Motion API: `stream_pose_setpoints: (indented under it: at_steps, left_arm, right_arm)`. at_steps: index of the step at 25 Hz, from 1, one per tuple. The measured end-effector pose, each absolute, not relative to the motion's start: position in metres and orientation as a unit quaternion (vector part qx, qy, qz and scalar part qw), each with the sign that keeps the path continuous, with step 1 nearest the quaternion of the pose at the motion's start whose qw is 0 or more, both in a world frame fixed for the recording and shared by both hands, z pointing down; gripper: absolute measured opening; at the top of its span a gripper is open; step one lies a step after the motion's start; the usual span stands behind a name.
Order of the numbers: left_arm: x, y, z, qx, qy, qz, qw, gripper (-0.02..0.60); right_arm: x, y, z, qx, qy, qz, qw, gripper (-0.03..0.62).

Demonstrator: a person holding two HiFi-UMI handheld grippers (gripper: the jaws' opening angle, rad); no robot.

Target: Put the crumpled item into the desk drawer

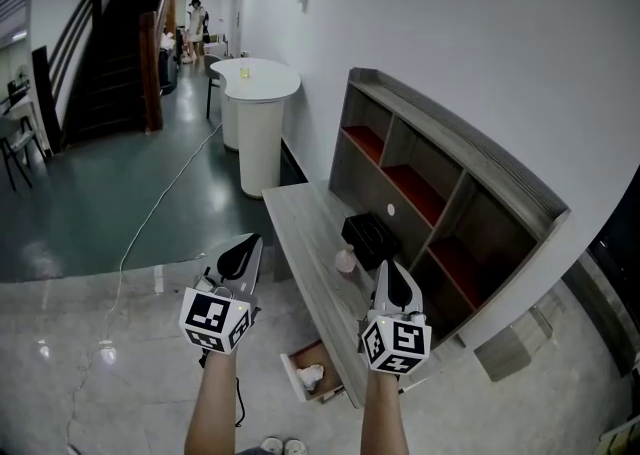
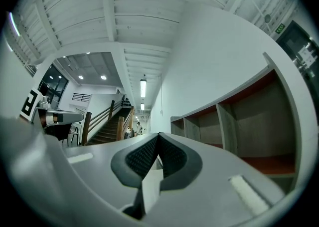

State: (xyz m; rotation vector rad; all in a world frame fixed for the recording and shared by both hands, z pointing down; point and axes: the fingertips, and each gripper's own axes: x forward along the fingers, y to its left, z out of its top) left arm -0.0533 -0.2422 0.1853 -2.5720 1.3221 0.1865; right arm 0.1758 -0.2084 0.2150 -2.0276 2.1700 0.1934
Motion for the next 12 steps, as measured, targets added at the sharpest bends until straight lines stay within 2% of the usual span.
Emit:
stream_pose_setpoints:
  at_steps: [12]
  left_arm:
    - [-0.0515, -0.2414, 0.1905, -0.879, 0.459, 0.056, 0.119, 0.000]
  right_arm:
    - [0.1736, -0.2111, 0.2186, -0.667, 0.738, 0.064, 0.079, 0.008]
